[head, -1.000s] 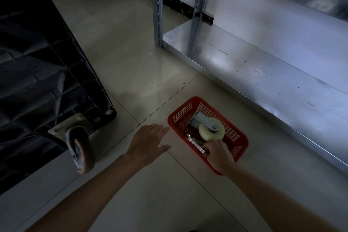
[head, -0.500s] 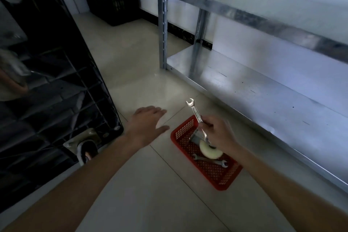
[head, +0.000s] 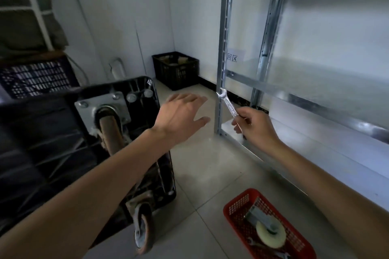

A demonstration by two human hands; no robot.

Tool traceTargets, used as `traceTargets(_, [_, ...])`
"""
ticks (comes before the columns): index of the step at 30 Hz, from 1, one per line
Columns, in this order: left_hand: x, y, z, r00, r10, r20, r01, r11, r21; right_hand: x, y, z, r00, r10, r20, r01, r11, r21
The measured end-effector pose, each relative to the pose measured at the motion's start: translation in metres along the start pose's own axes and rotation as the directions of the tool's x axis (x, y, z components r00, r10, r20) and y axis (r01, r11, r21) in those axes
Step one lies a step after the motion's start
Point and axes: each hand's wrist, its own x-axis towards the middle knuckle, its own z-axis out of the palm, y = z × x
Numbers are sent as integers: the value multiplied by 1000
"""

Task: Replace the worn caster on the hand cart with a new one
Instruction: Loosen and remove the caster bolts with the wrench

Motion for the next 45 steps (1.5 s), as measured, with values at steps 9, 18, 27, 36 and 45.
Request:
traceTargets(9, [-38, -86, -94, 977, -164, -136, 180, 976, 122, 31, -81, 70, 967, -248, 63, 233, 954, 188])
traceTargets(18, [-84, -166, -103, 954, -285, -96, 299, 934, 194, 21, -117, 149, 925, -358, 129, 312, 908, 281])
traceTargets(27, [-86, -190, -59, 935, -328, -134, 348, 921, 176, 29, -101, 208, 895, -437, 88, 399, 873, 282])
traceTargets(36, [-85, -191, -46, 919, -307, -246, 360, 908, 214, 39, -99, 228, 934, -320, 159, 233, 883, 408])
traceTargets(45, [-82, -189, -41, 895, -316, -315, 385, 903, 189, 29, -105, 237, 946, -253, 202, 122, 857, 501])
